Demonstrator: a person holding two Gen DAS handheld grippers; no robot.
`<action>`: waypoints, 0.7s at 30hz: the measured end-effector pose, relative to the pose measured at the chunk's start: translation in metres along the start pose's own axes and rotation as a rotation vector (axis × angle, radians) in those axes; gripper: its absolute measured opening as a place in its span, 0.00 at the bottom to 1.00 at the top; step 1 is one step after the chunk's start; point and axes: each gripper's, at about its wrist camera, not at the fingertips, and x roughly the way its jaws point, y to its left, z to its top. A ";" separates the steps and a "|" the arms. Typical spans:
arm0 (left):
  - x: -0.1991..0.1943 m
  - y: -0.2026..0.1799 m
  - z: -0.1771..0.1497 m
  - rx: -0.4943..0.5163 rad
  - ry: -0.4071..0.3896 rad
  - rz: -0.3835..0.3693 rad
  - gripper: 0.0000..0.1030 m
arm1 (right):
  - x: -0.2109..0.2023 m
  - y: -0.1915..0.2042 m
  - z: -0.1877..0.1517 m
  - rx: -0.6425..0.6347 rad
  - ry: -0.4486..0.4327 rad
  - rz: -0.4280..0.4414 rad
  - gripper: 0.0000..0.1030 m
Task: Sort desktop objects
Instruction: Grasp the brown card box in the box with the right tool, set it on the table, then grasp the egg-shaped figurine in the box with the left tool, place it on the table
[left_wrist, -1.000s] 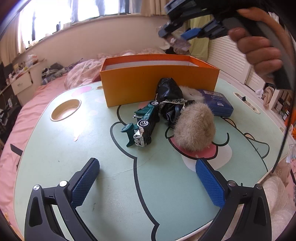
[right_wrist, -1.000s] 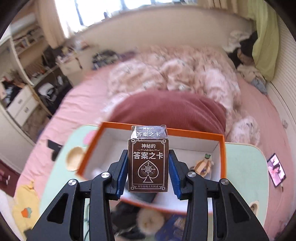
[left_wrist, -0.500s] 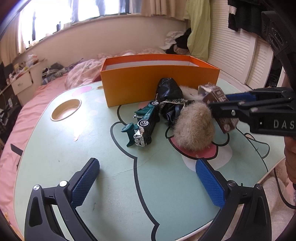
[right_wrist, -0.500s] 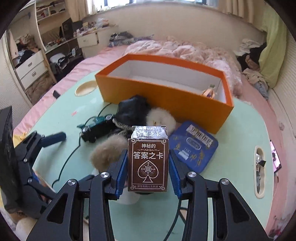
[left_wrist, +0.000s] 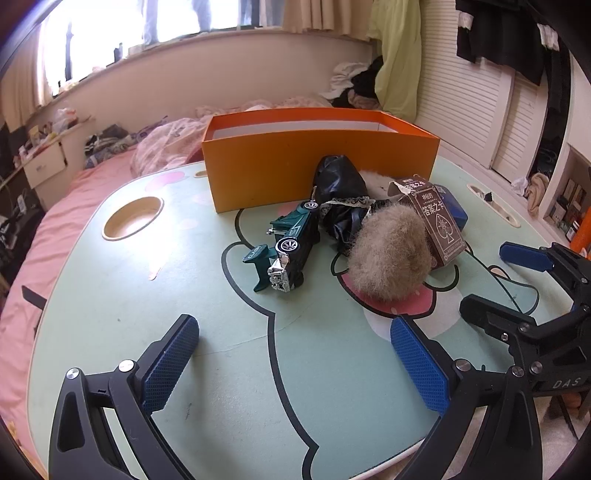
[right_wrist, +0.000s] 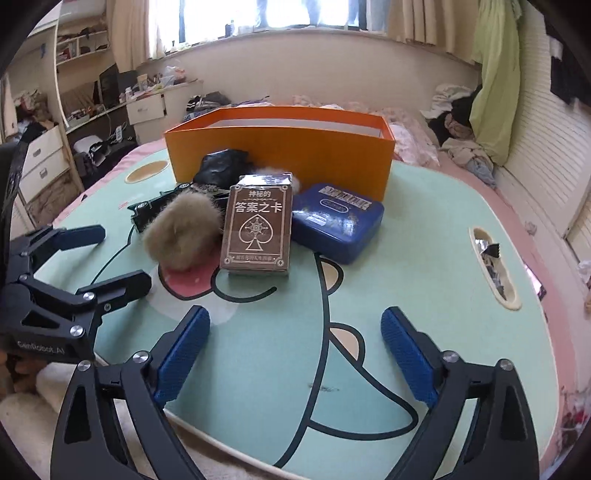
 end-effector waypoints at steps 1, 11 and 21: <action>0.000 0.000 0.000 0.001 -0.001 0.001 1.00 | 0.003 -0.002 0.002 0.012 -0.005 -0.011 0.99; -0.001 0.000 -0.001 0.000 -0.001 0.001 1.00 | 0.005 -0.002 0.000 0.030 -0.029 -0.026 0.99; -0.021 0.011 0.014 -0.049 -0.081 -0.047 0.85 | 0.003 -0.001 -0.006 0.050 -0.033 -0.041 0.99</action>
